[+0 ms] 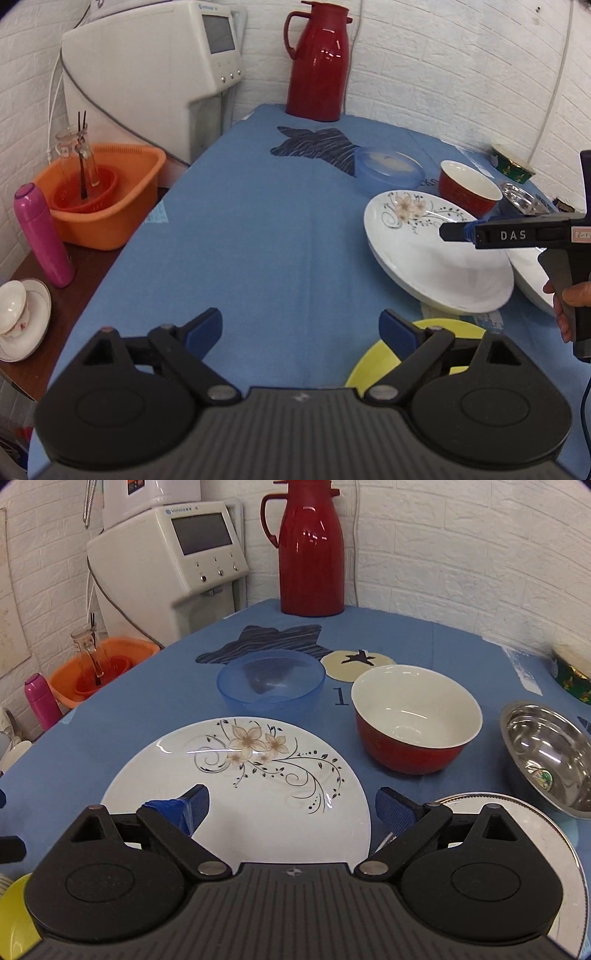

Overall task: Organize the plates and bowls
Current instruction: 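Move the left tool to the white floral plate and grasp its rim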

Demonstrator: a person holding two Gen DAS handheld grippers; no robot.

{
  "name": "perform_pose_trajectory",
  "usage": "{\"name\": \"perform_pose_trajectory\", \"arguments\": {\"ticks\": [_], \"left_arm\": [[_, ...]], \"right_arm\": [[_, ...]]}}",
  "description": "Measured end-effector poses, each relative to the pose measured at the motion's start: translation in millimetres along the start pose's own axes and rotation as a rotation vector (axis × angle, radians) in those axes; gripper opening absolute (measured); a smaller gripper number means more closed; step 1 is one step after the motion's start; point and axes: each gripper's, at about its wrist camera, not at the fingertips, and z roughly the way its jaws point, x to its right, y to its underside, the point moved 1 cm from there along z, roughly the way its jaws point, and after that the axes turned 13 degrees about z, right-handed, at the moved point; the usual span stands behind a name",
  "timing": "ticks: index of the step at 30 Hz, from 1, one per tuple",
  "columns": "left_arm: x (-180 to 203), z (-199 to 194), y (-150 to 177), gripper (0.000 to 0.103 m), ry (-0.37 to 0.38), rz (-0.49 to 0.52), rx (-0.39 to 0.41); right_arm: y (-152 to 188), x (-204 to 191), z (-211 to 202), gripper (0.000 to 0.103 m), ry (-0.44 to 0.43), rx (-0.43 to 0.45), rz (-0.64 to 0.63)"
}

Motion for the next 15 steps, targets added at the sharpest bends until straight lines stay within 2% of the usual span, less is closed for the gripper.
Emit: {"name": "perform_pose_trajectory", "arguments": {"ticks": [4,6,11,15], "left_arm": [[-8.3,15.4,-9.8,0.092,0.003,-0.015,-0.012],[-9.7,21.0,-13.8,0.092,-0.002,-0.008,-0.017],[-9.9,25.6,-21.8,0.092,-0.010,0.008,-0.014],[-7.3,22.8,-24.9,0.094,-0.024,0.024,-0.006]], "right_arm": [[0.8,-1.1,15.8,0.086,-0.023,-0.057,0.030],[2.8,-8.1,16.1,0.086,0.007,-0.046,0.025],[4.3,-25.3,17.7,0.086,-0.063,-0.045,0.033],[5.4,-27.6,6.2,0.085,-0.052,0.003,0.040]]}}
